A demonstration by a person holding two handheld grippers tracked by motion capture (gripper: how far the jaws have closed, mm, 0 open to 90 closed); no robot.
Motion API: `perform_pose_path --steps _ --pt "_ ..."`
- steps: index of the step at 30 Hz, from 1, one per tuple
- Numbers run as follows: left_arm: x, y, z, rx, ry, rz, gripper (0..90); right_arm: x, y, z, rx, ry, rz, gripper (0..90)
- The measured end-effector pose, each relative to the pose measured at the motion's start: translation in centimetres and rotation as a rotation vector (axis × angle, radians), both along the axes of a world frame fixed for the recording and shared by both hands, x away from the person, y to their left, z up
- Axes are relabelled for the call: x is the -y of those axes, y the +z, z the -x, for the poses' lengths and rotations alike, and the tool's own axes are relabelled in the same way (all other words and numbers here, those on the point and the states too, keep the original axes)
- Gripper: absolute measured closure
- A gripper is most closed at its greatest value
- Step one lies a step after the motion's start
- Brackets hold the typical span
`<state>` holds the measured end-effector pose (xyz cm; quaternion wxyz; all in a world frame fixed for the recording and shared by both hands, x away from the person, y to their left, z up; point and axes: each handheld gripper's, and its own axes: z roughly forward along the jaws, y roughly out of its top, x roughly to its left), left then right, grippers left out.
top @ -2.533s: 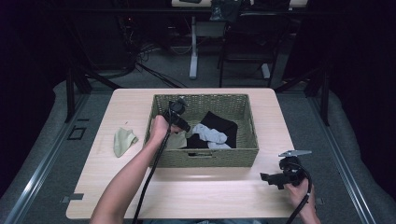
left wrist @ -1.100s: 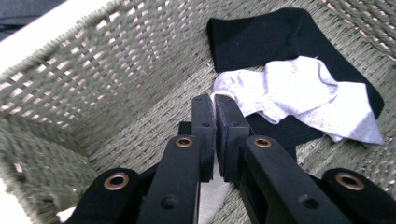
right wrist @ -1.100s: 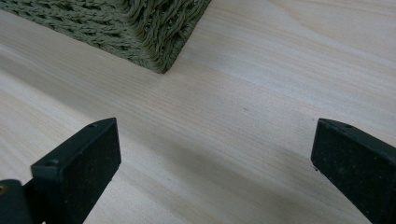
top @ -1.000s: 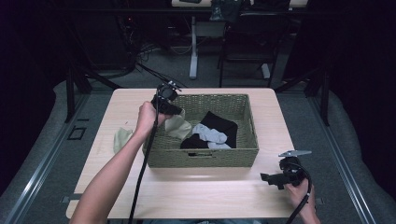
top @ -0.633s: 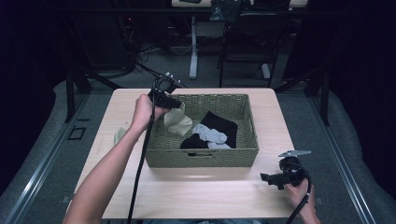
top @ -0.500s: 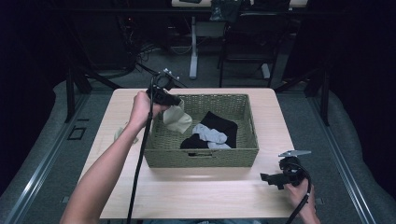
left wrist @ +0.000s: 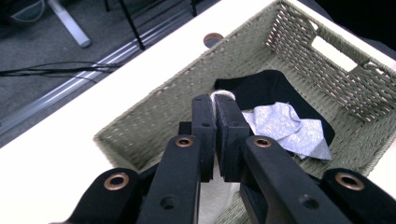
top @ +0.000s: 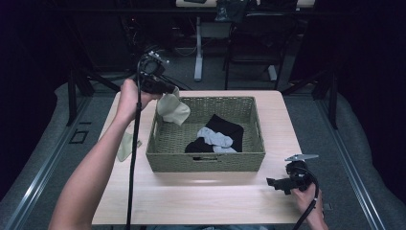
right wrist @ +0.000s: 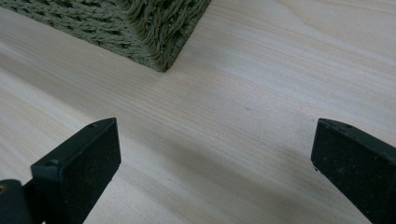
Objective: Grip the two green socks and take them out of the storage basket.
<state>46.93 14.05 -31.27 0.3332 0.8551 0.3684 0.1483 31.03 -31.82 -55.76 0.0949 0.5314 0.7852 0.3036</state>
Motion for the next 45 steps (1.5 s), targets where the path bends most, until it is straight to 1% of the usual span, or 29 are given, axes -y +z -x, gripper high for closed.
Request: perform_pose_path --steps 4,5,7,8,12,15,19,23,26,29,30,32,33,36,39,40,42,45 --pt "-1.7 1.1 0.5 0.021 0.023 0.011 87.5 0.0 0.0 0.0 0.003 -0.003 -0.001 0.8" --pt "-2.2 1.3 0.6 0.019 0.027 0.011 87.5 0.0 0.1 0.0 0.0 0.001 0.0 0.8" --pt "-3.1 1.5 0.7 0.024 0.041 0.014 87.5 -0.1 0.0 0.0 0.002 -0.001 -0.001 0.8" --pt "-3.5 1.5 0.8 0.023 0.052 0.023 87.5 -0.1 0.0 0.0 0.0 0.001 0.001 0.8" --pt "-5.8 1.4 1.3 0.024 0.082 0.031 87.5 -0.1 0.0 0.0 -0.001 0.001 0.001 0.8" --pt "-8.0 0.9 1.8 0.023 0.121 0.047 87.5 -0.1 0.0 0.0 0.002 -0.004 -0.001 0.8" --pt "-10.4 0.0 2.2 0.015 0.16 0.049 87.5 -0.1 0.0 0.0 -0.002 0.0 0.002 0.8" --pt "-12.3 -1.1 2.5 -0.001 0.2 0.044 87.4 -0.2 0.0 -0.1 0.001 -0.001 0.005 0.9" --pt "-13.5 -2.3 2.6 -0.016 0.228 0.037 87.4 -0.2 0.0 -0.1 0.0 -0.002 0.007 0.9" --pt "-14.4 -4.1 2.6 -0.035 0.256 0.03 87.2 -0.2 0.0 -0.1 -0.001 -0.002 0.007 0.9" --pt "-14.6 -4.6 2.5 -0.045 0.258 0.029 87.2 -0.2 0.0 -0.1 -0.002 -0.002 0.007 0.9" --pt "-15.0 -6.1 2.4 -0.065 0.279 0.028 87.2 -0.2 0.0 -0.1 -0.003 0.0 0.007 0.9" --pt "-15.1 -6.6 2.3 -0.077 0.281 0.03 87.2 -0.2 0.0 -0.1 -0.003 -0.001 0.007 0.9" --pt "-15.3 -8.8 2.1 -0.108 0.295 0.028 87.2 -0.2 0.0 -0.1 -0.001 -0.001 0.007 0.9" --pt "-15.3 -11.1 1.8 -0.145 0.308 0.014 87.1 -0.2 -0.1 -0.1 -0.004 0.0 0.008 0.9" --pt "-15.3 -12.1 1.5 -0.164 0.314 0.008 87.0 -0.2 0.0 -0.1 -0.004 0.002 0.008 0.9" --pt "-15.3 -13.5 1.2 -0.179 0.326 0.01 86.9 -0.2 0.0 -0.1 -0.003 0.001 0.011 0.9" --pt "-15.1 -15.7 0.7 -0.221 0.341 0.006 86.7 -0.2 0.0 -0.1 -0.002 -0.001 0.007 0.9"
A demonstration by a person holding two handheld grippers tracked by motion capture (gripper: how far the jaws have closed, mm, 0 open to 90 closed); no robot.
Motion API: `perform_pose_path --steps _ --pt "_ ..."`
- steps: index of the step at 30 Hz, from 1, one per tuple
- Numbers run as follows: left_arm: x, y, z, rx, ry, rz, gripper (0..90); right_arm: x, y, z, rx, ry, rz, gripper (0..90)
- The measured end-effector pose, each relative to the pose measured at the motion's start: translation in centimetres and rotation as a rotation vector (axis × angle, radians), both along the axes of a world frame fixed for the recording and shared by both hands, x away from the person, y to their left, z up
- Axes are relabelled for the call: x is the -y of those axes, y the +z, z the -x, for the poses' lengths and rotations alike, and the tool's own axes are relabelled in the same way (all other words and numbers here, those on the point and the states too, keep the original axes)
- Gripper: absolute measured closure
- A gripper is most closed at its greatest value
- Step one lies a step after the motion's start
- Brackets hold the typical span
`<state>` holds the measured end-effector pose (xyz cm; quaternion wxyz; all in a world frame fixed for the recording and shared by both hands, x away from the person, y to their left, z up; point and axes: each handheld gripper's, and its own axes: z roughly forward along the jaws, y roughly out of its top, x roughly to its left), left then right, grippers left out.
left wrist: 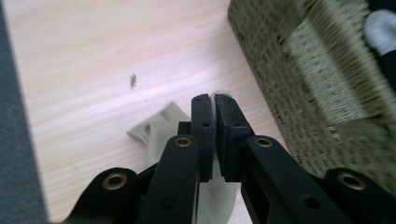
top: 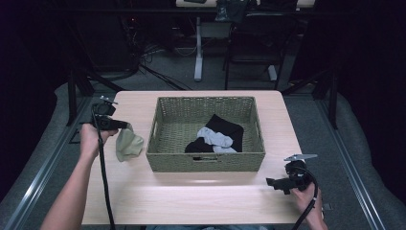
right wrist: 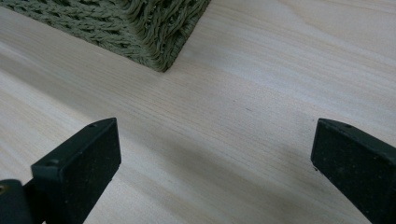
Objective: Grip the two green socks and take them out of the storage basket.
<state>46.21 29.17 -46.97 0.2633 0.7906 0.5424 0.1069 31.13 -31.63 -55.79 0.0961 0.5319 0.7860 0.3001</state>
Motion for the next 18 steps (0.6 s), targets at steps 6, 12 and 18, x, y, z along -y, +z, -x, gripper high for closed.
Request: perform_pose_path --steps 6,12,18 --pt "0.2 -3.3 -0.7 -0.05 0.031 0.005 83.9 0.0 -0.1 0.0 -0.002 -0.002 -0.003 0.9" --pt "-0.5 -3.5 0.0 -0.024 0.076 0.07 38.2 0.2 0.1 0.1 0.003 -0.001 -0.005 0.9" --pt "-1.3 -2.3 2.7 0.049 0.076 0.057 12.7 0.1 0.1 0.1 0.001 0.001 -0.004 0.9"
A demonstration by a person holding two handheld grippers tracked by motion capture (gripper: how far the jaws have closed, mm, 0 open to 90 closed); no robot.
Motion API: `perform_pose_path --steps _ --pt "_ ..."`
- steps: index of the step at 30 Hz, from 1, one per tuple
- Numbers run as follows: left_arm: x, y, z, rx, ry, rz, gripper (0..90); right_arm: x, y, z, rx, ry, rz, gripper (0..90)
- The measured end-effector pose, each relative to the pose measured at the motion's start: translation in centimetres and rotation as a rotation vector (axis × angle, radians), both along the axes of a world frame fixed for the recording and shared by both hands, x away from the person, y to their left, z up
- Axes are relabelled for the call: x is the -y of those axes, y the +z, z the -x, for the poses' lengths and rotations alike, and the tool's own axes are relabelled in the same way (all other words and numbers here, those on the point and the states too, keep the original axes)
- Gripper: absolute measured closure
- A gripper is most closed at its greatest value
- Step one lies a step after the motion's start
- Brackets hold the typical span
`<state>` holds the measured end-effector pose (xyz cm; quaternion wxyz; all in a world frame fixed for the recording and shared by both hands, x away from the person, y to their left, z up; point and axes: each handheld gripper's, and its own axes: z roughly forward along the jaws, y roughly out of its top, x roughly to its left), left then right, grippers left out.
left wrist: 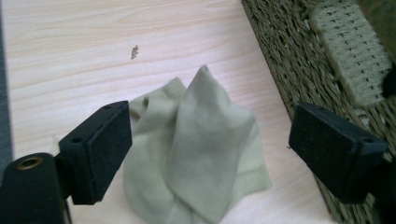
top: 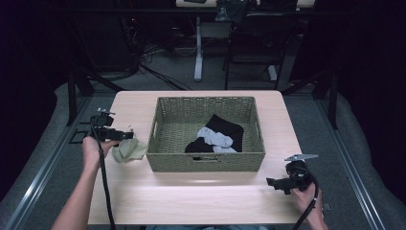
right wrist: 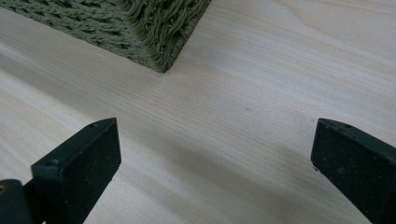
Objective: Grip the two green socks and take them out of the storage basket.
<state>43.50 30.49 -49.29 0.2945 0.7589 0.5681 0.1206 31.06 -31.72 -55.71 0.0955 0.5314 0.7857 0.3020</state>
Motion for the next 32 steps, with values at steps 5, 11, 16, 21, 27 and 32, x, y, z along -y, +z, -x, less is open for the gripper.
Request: perform_pose_path --steps 5,11,16,21,27,32 --pt "-0.3 0.1 2.6 0.032 0.002 -0.013 4.5 0.0 0.0 0.0 0.0 -0.001 0.0 0.9" --pt "0.1 -0.7 5.7 0.05 -0.007 -0.048 1.1 -0.1 0.0 0.0 0.001 -0.002 0.002 0.9" --pt "0.8 -1.9 7.5 0.039 -0.005 -0.074 0.1 -0.1 -0.1 0.0 0.0 -0.001 0.003 0.9" --pt "1.3 -2.5 8.9 0.035 -0.007 -0.108 0.1 -0.1 0.0 0.0 -0.002 0.004 0.003 0.9" --pt "1.0 -3.4 9.8 0.019 0.003 -0.106 0.0 -0.1 0.0 0.0 0.005 0.001 0.004 0.9" --pt "0.7 -3.6 9.7 0.02 0.012 -0.104 0.0 -0.2 -0.1 -0.1 0.004 0.007 0.006 0.9"
